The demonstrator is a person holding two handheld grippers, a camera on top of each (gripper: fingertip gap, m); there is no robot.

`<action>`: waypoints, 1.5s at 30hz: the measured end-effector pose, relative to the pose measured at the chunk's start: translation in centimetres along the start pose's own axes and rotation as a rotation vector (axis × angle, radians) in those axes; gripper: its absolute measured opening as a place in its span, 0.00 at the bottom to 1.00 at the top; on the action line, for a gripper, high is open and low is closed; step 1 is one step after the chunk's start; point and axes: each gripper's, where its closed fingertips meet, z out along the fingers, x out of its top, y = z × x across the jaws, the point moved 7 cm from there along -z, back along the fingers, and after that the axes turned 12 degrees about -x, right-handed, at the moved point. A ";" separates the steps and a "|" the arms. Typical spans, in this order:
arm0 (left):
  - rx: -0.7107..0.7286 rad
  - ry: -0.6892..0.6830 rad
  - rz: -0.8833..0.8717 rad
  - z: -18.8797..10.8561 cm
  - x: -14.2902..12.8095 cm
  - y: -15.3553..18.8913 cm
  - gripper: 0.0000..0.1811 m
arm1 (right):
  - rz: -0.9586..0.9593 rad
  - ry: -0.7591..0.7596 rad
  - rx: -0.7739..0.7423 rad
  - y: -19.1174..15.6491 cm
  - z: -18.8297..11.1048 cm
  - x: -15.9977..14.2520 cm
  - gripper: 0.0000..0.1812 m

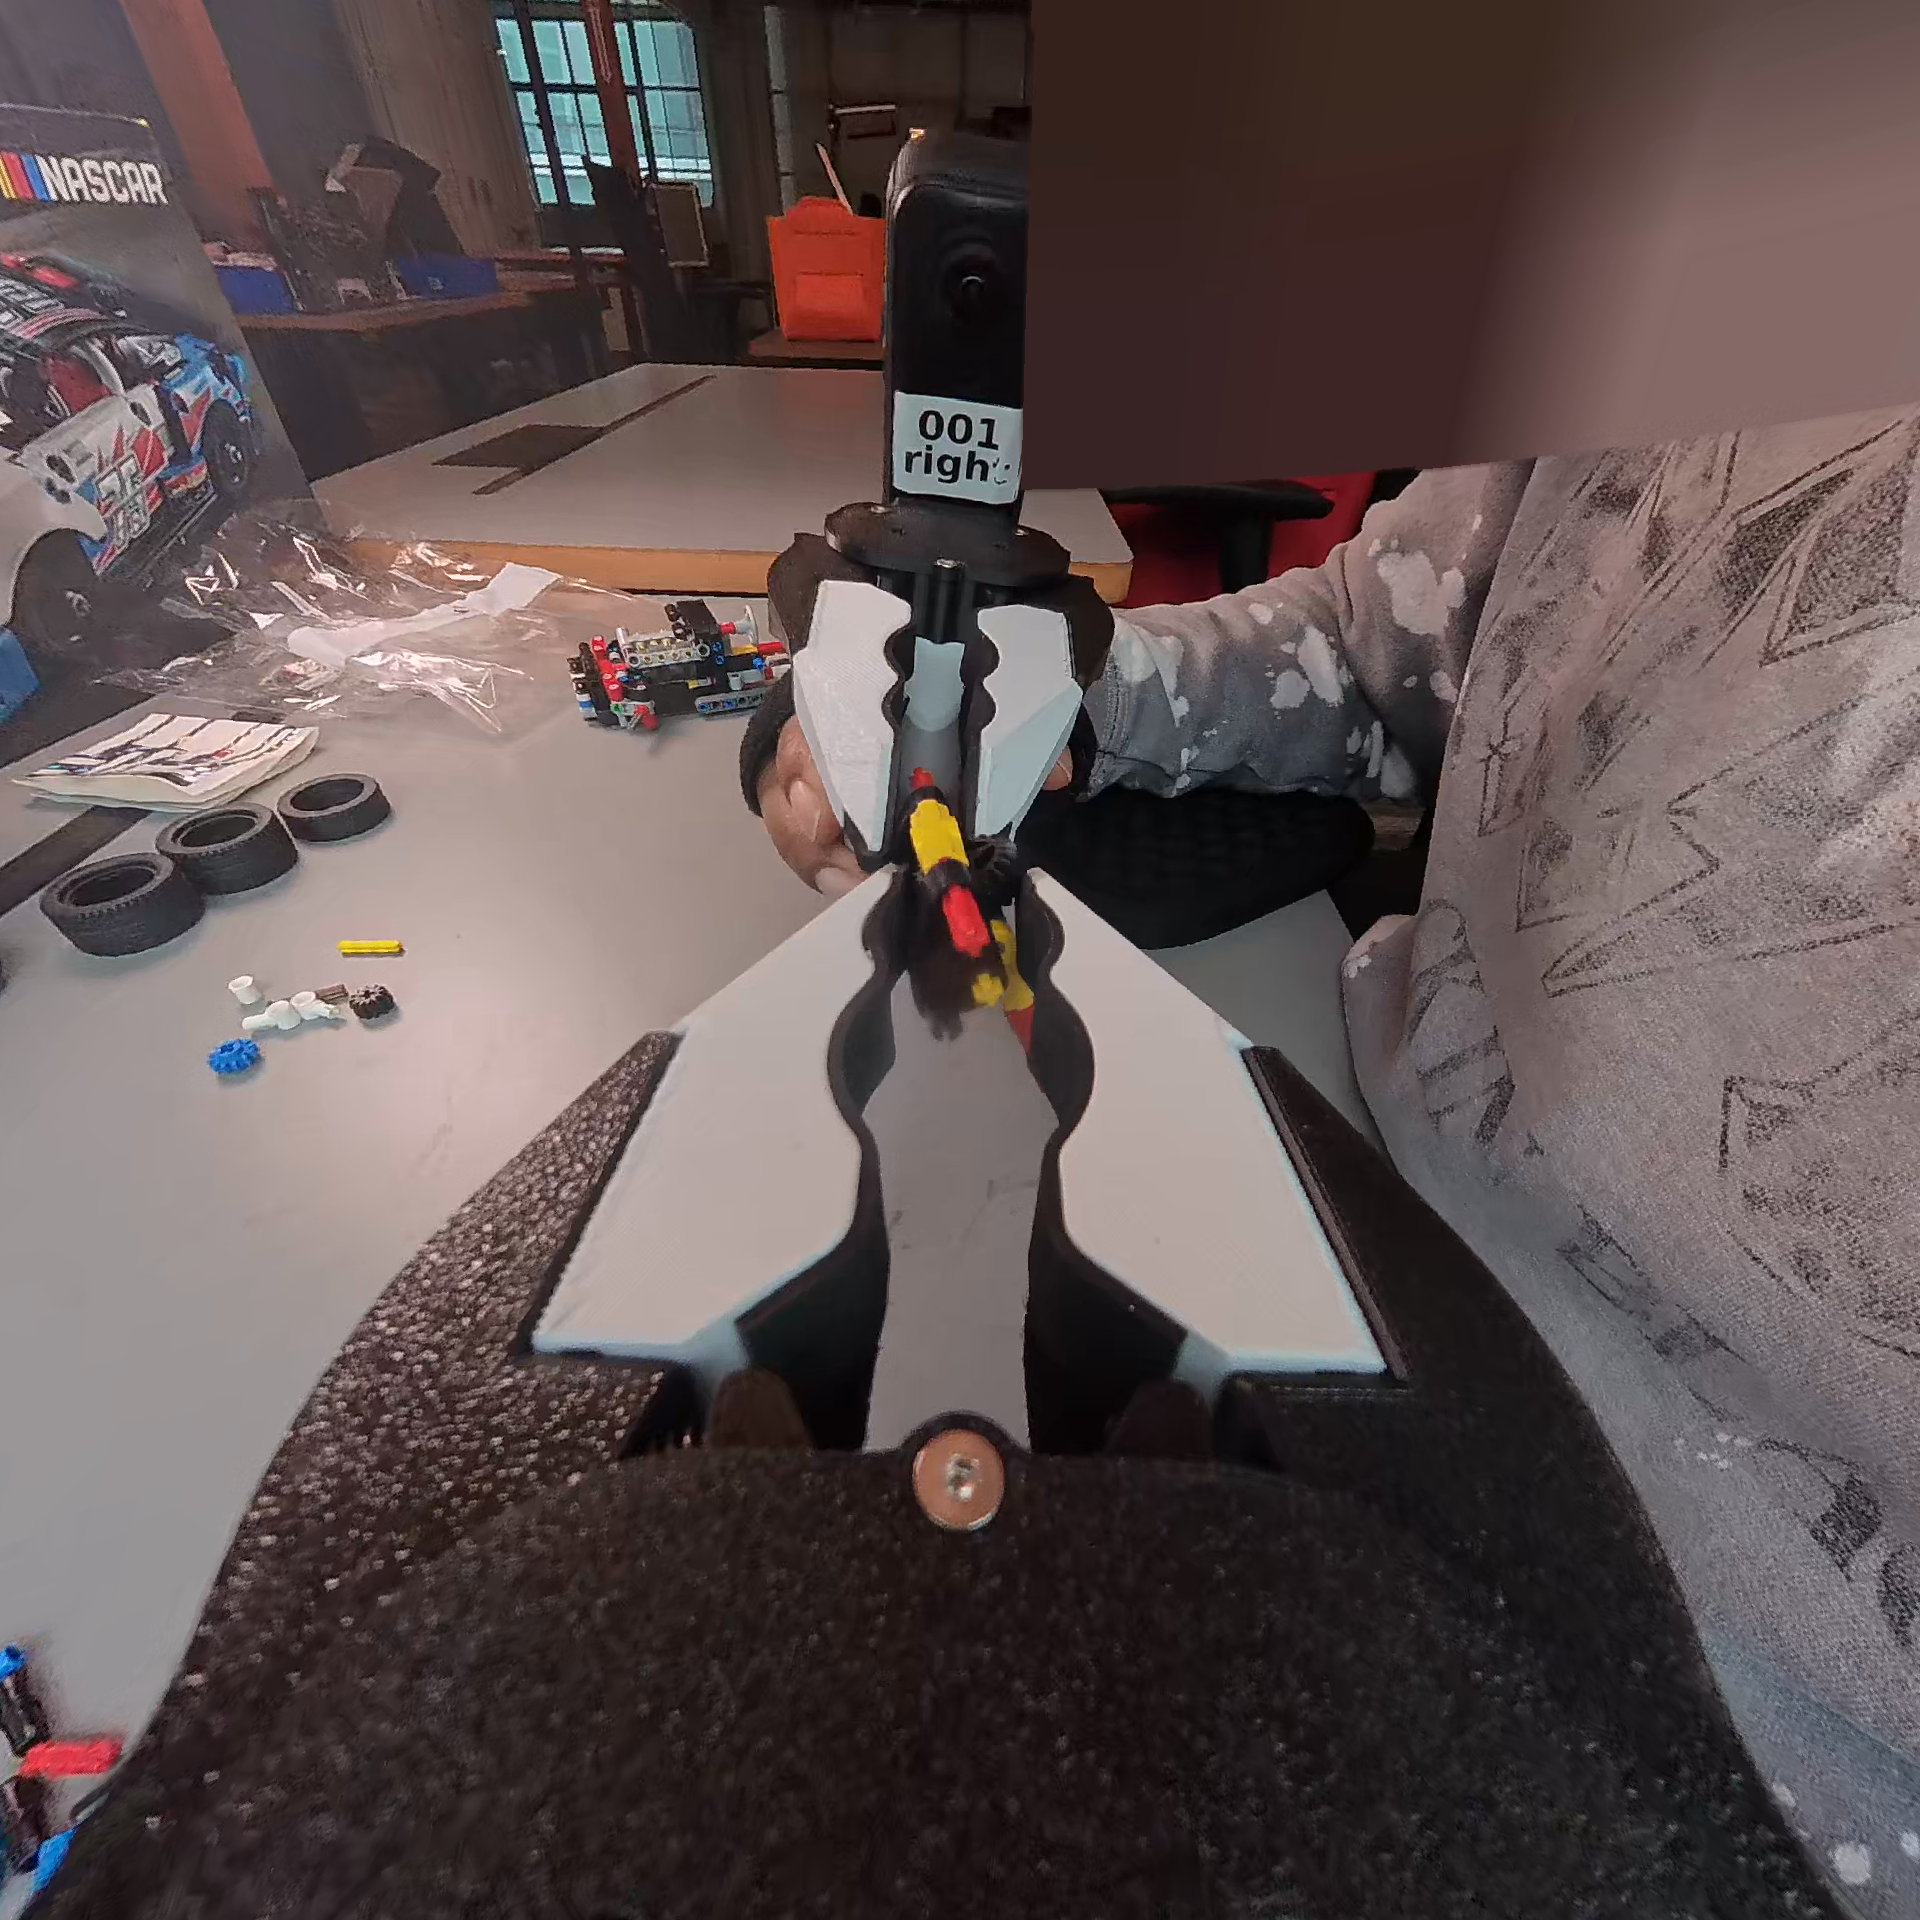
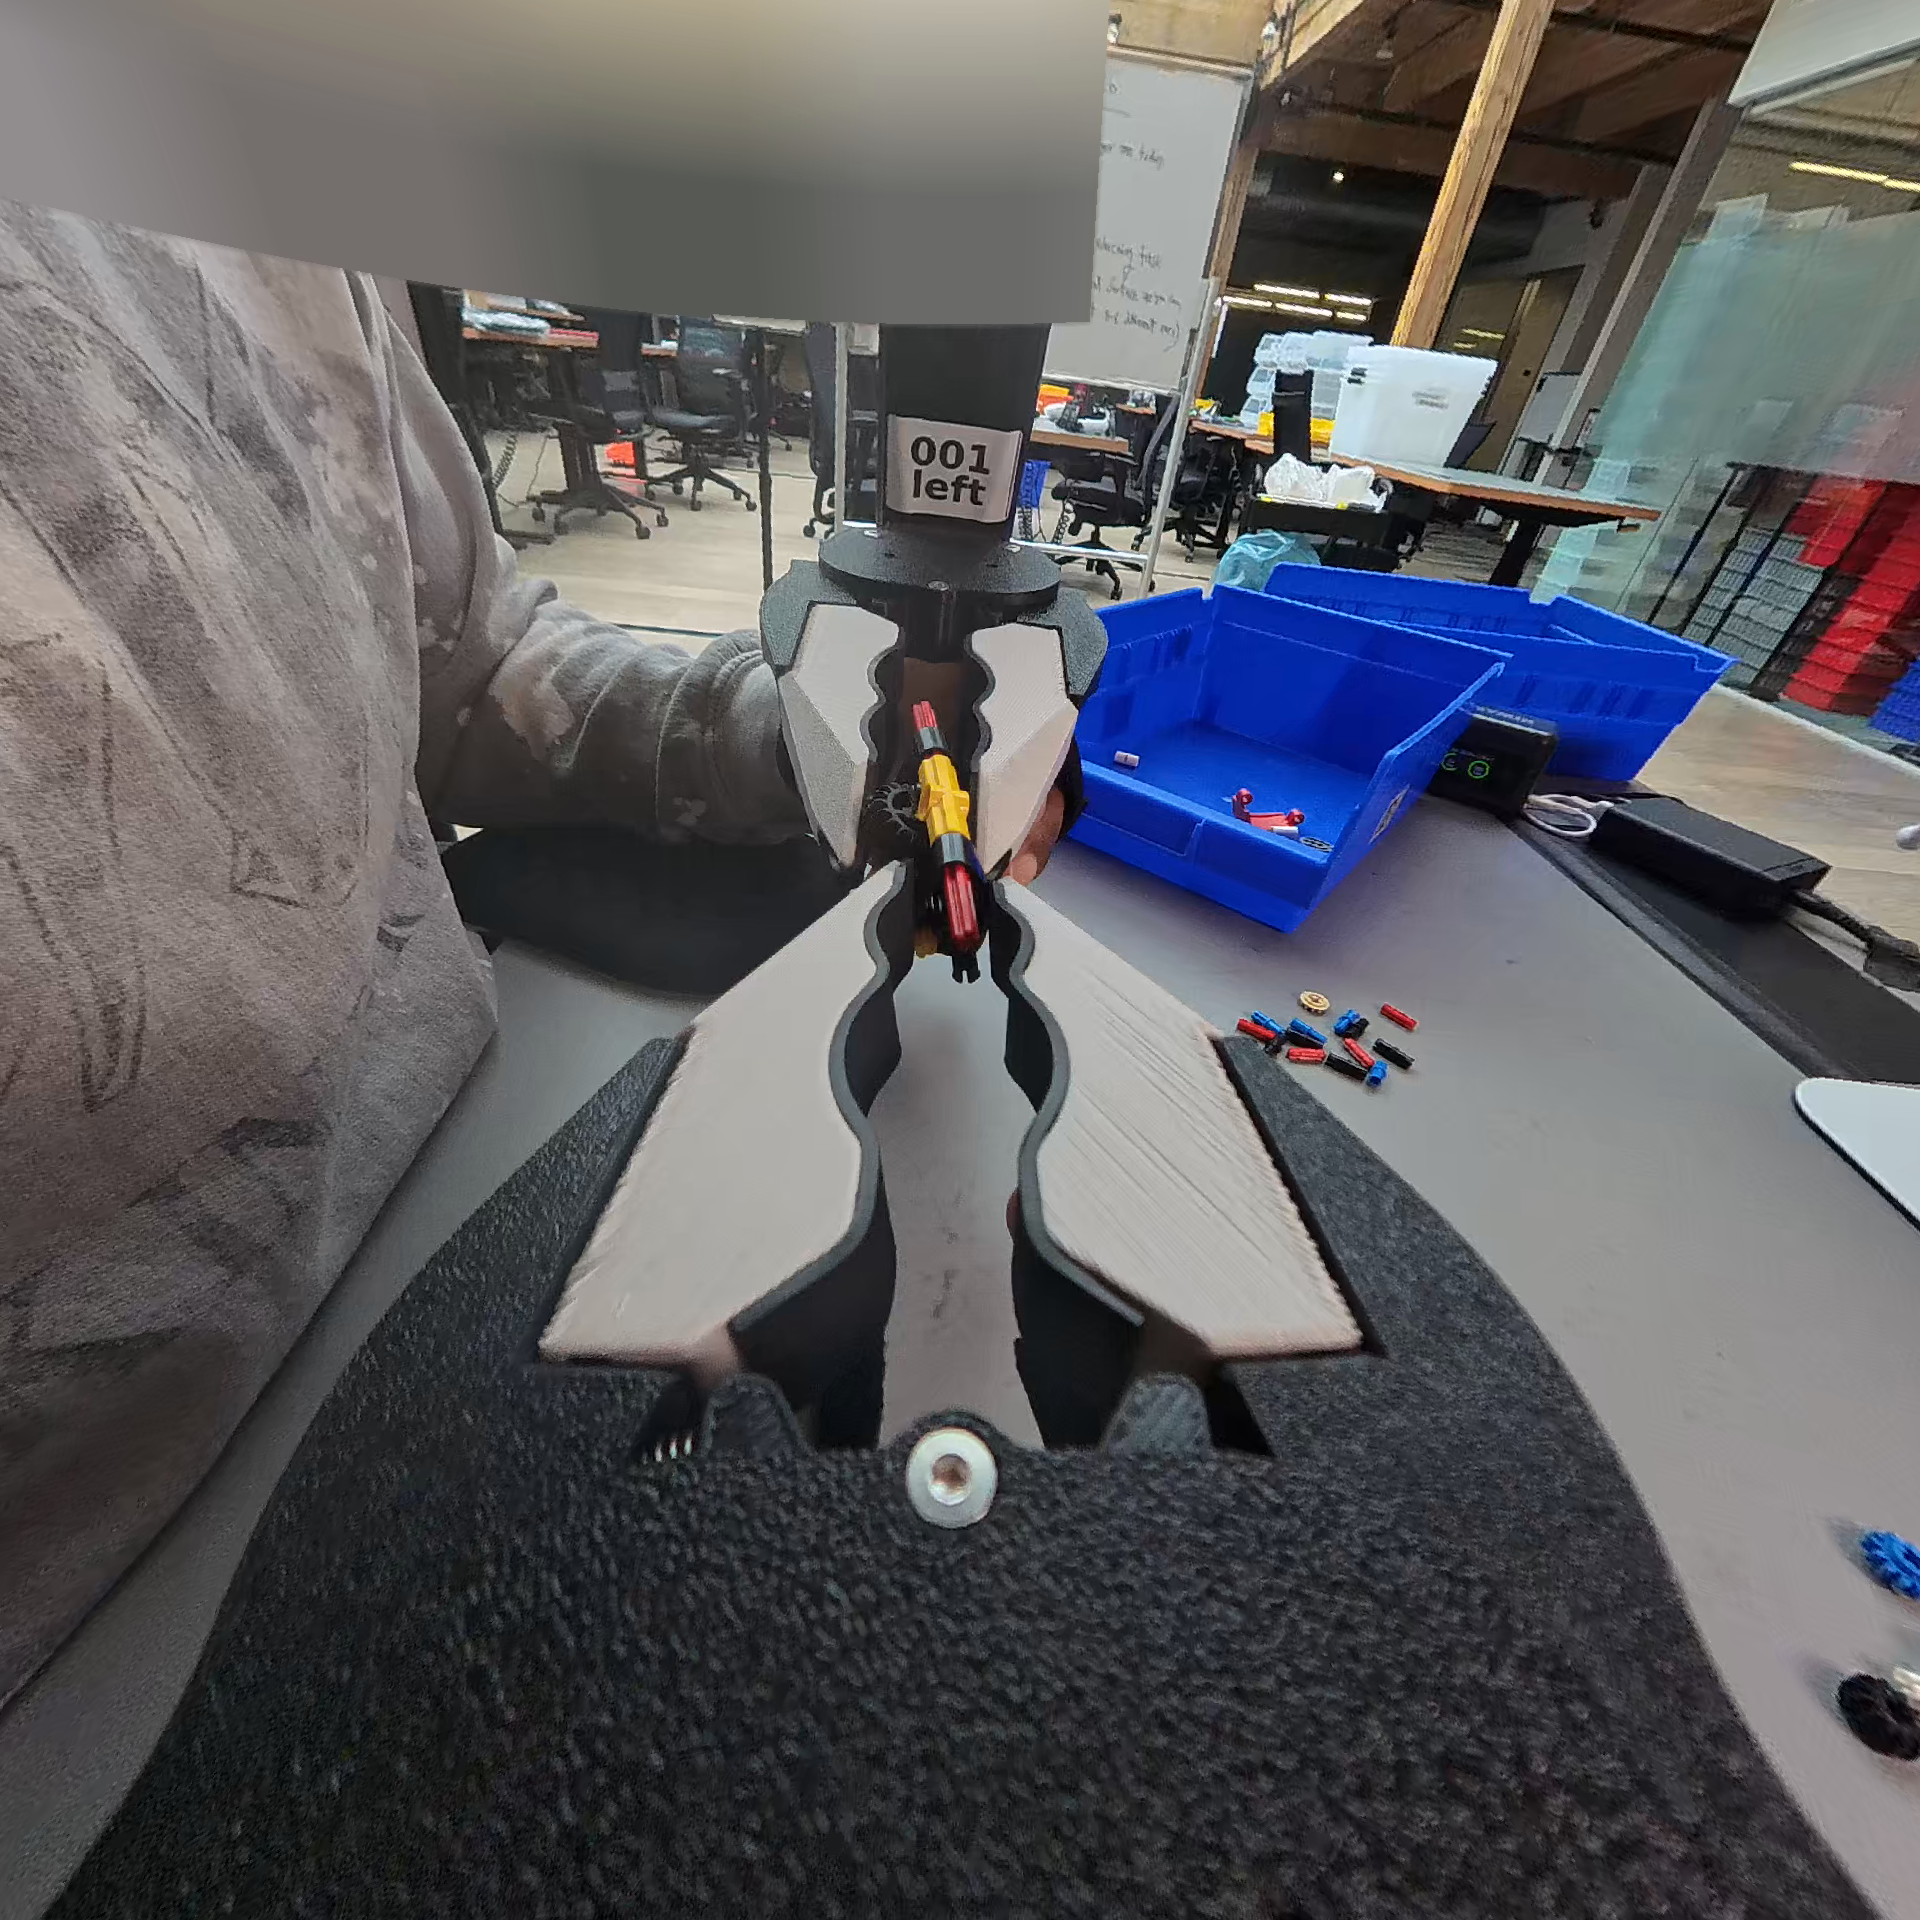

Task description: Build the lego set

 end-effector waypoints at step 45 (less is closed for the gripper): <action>0.054 -0.111 -0.107 -0.7 -1.1 -0.9 0.03 | -0.121 -0.147 -0.031 0.2 0.3 -0.9 0.00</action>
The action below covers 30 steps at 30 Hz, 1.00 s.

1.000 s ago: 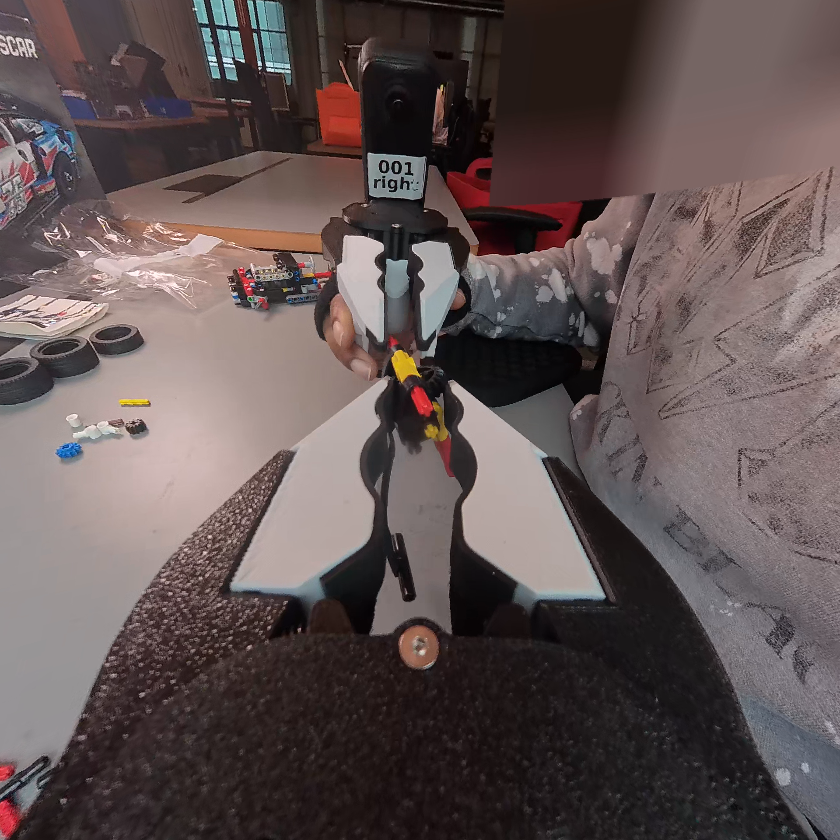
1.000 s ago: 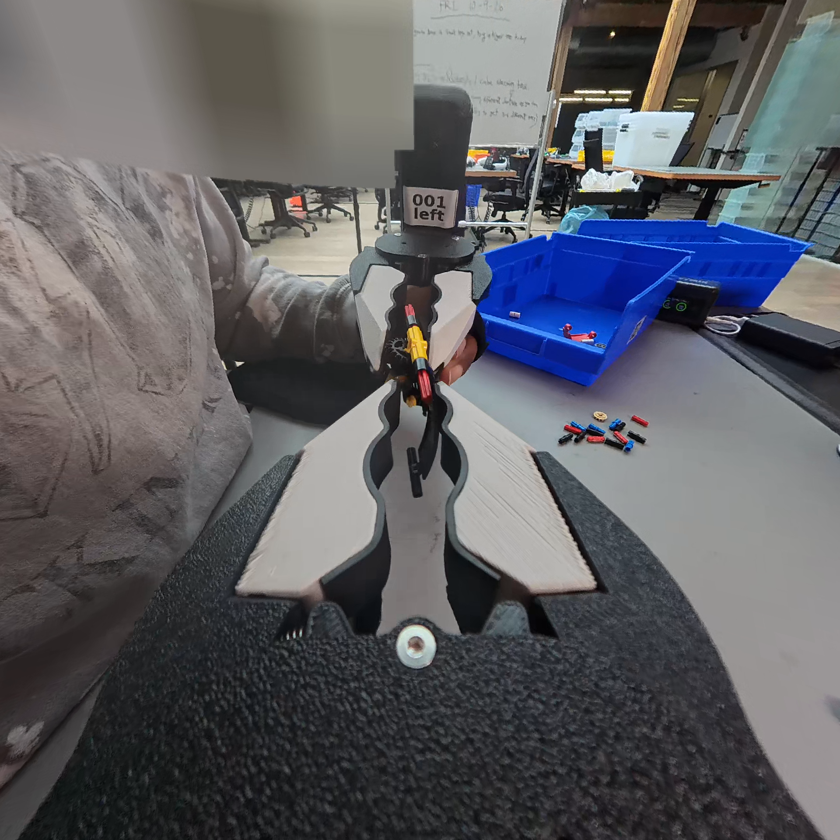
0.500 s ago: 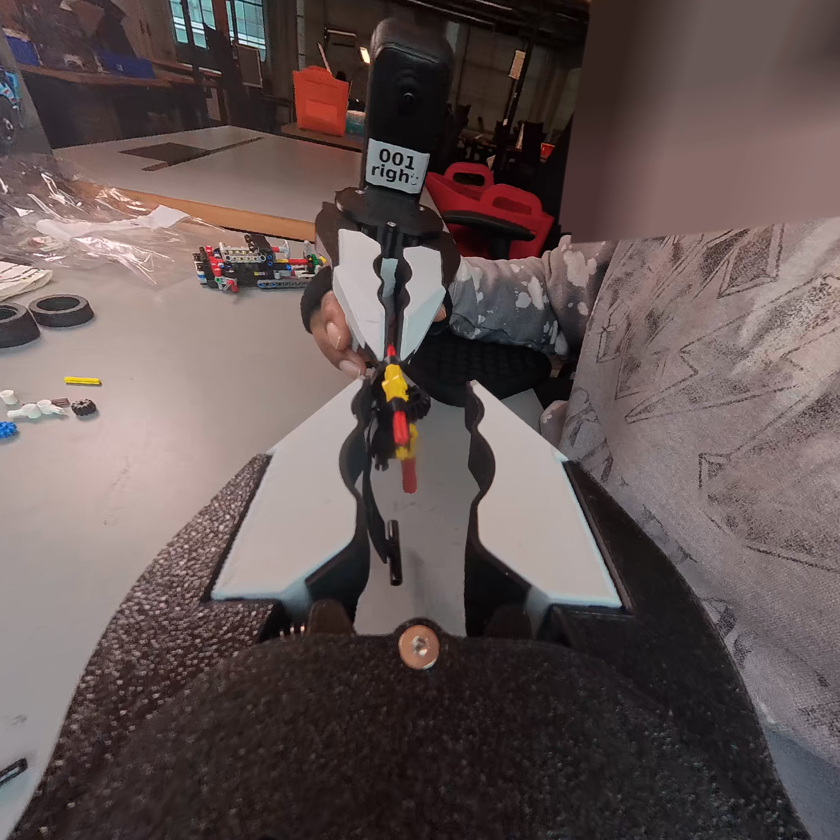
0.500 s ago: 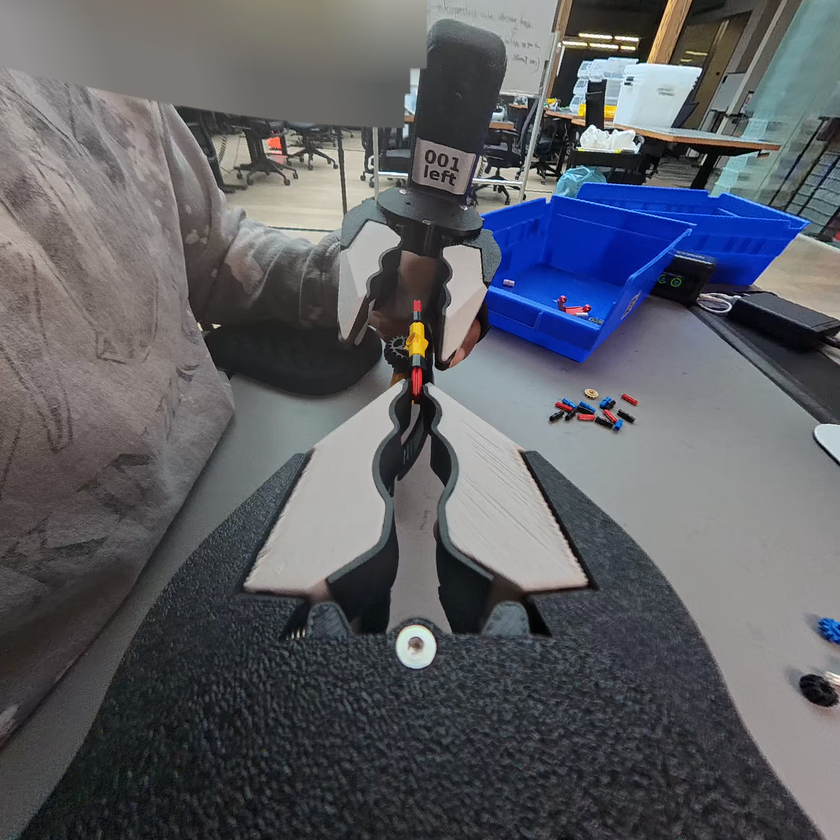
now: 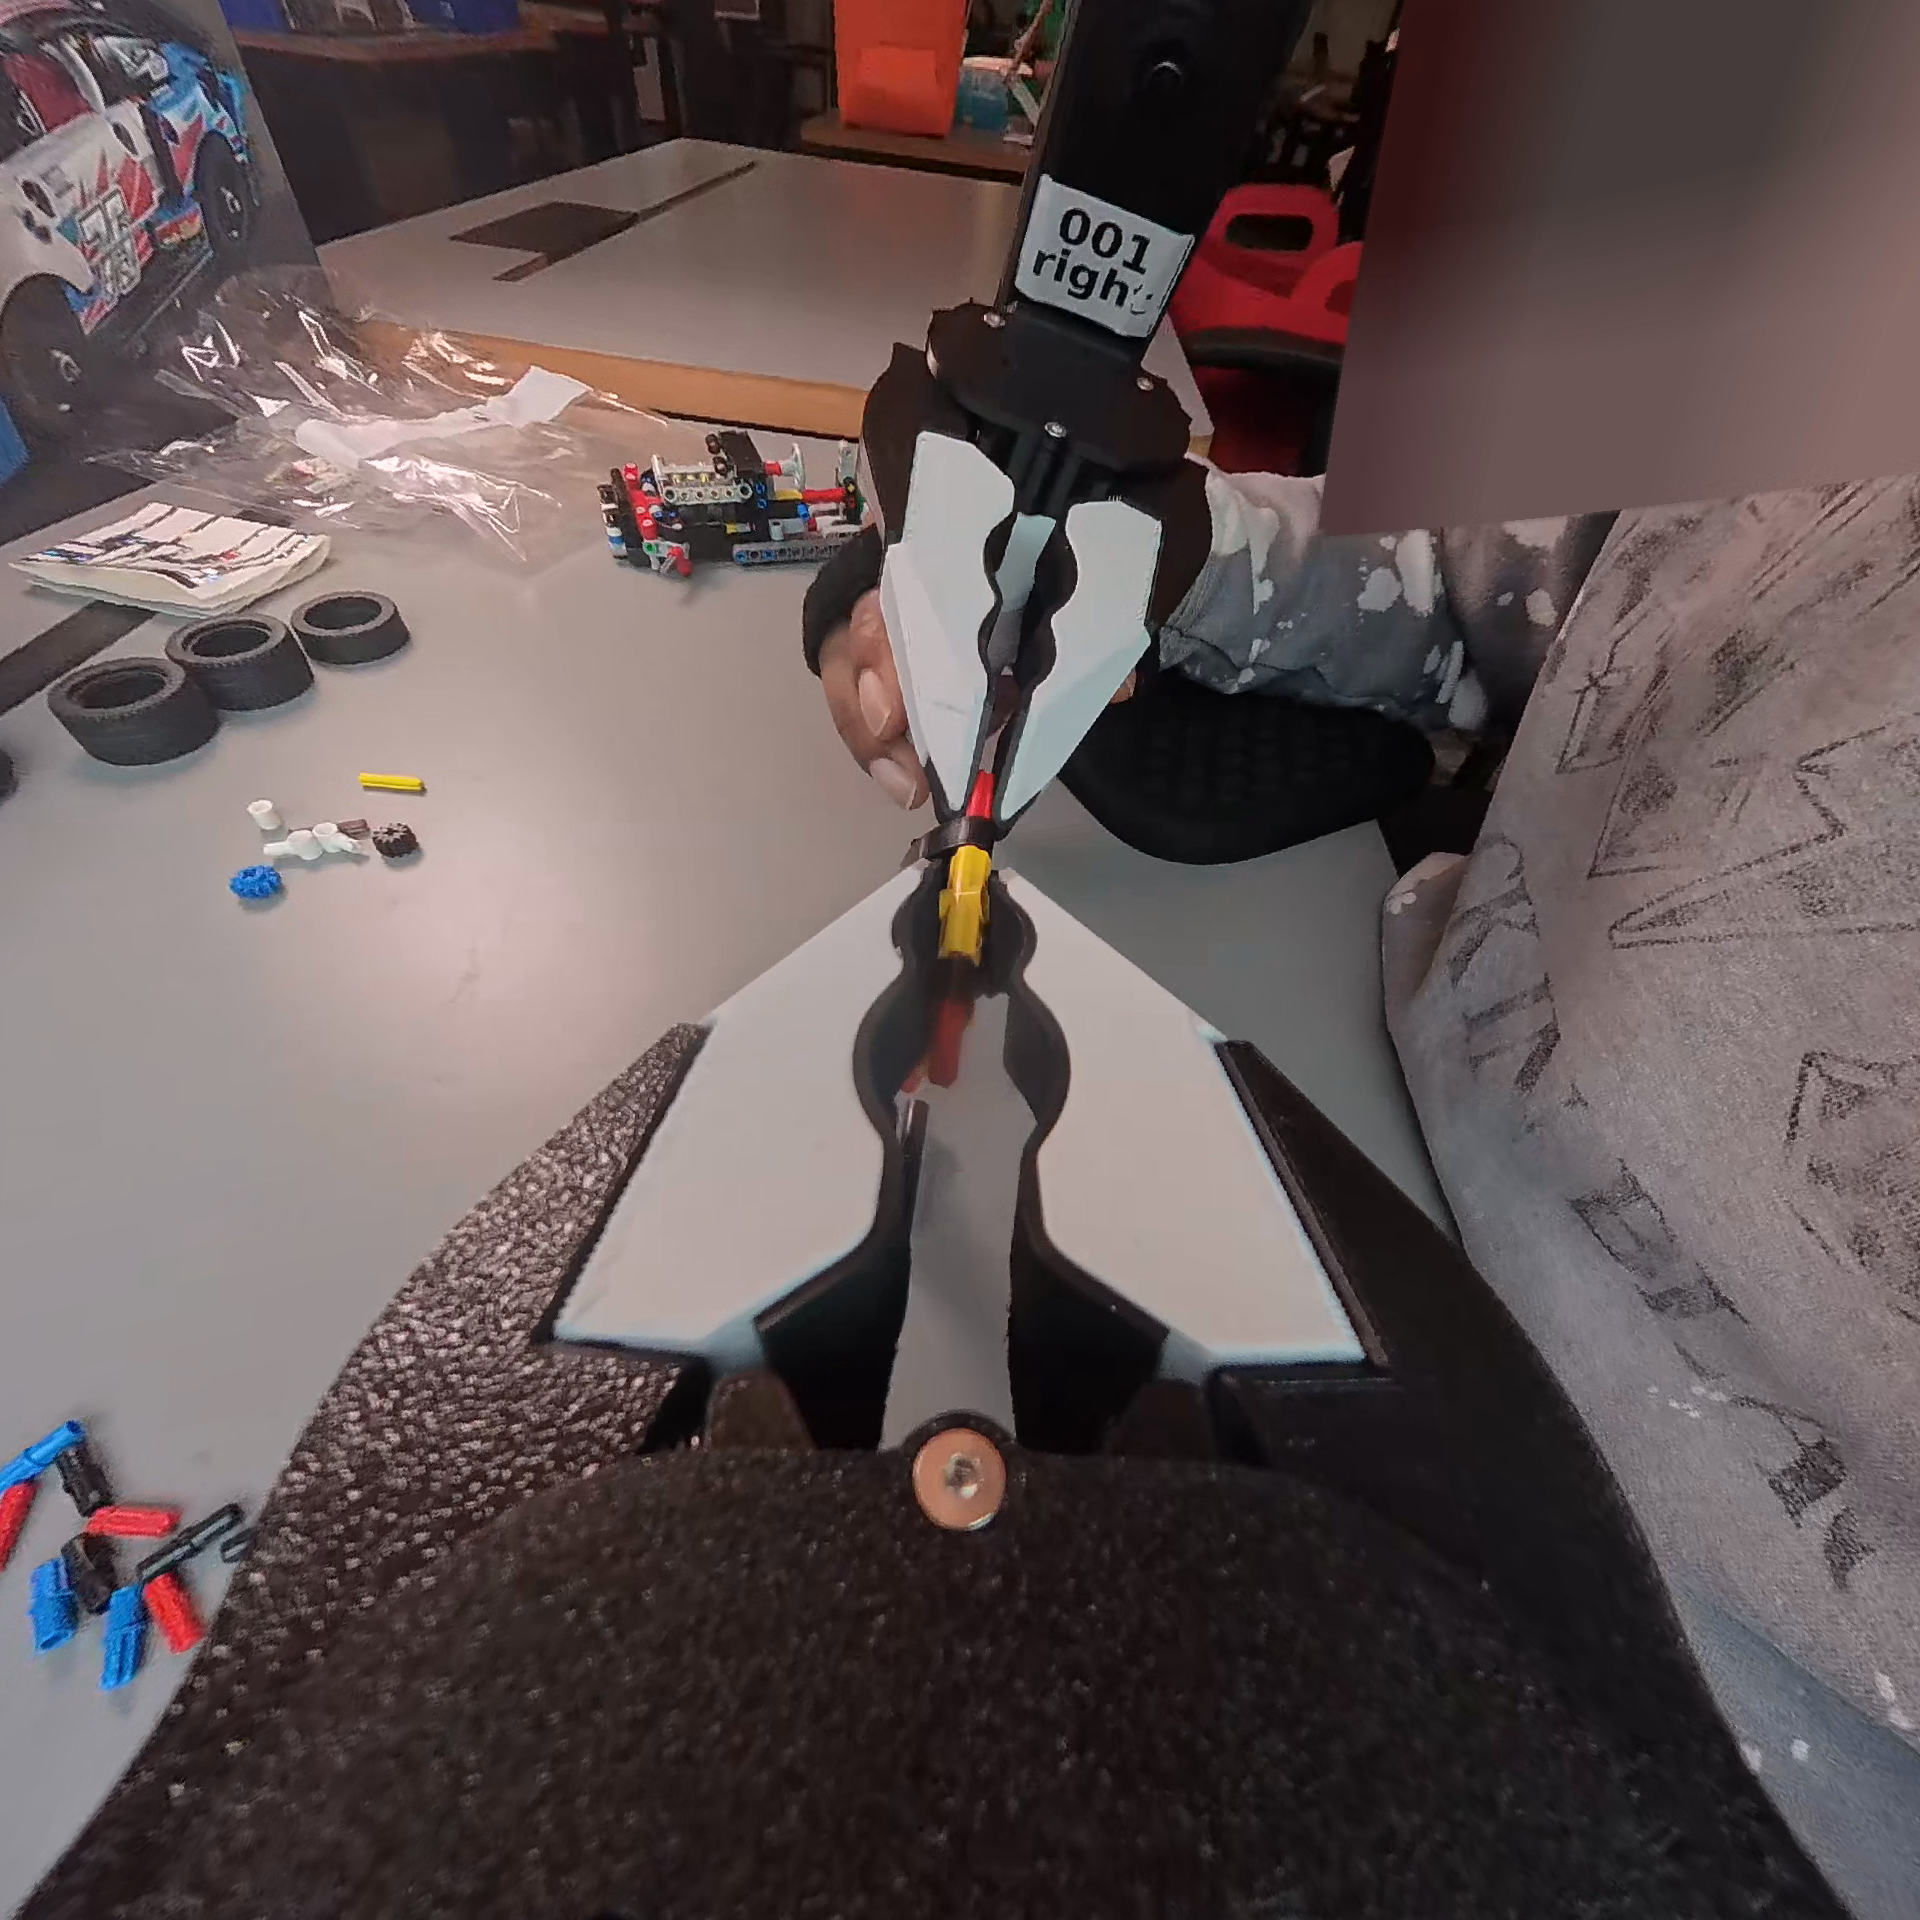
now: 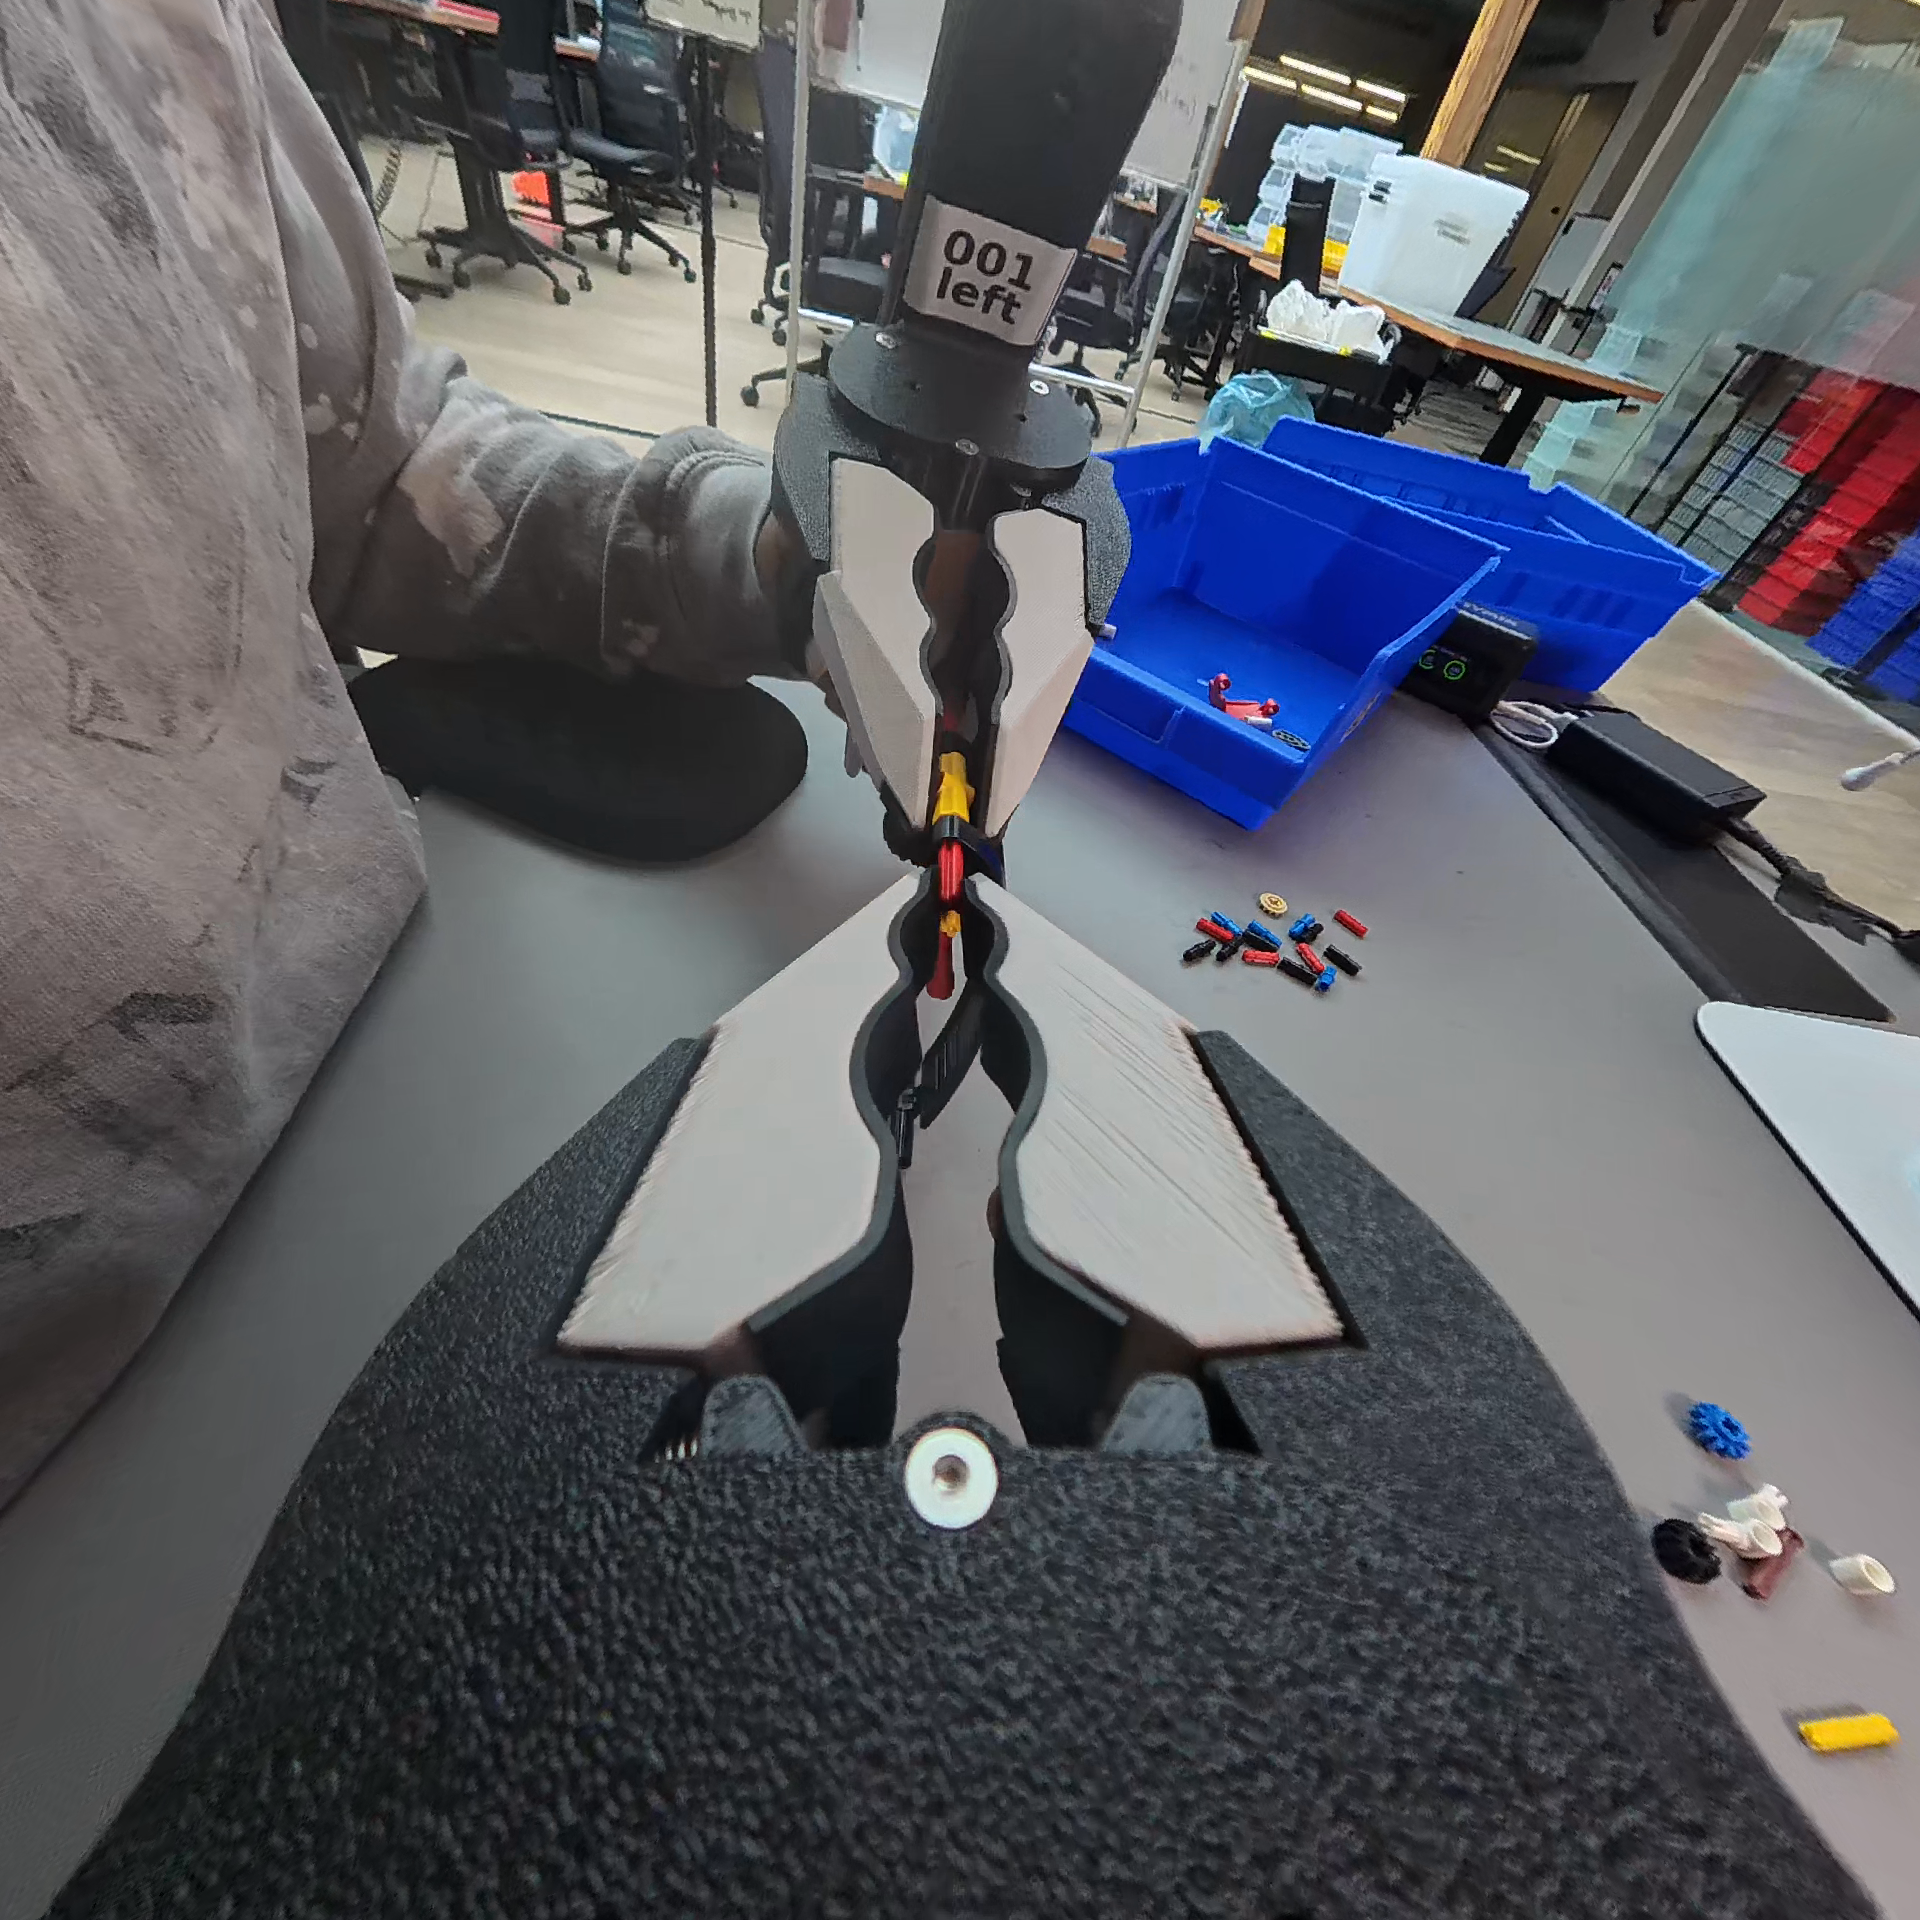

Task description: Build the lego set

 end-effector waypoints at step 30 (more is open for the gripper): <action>0.029 0.041 0.055 0.2 -1.0 -0.4 0.03 | -0.042 -0.220 -0.068 1.1 -0.4 -3.4 0.24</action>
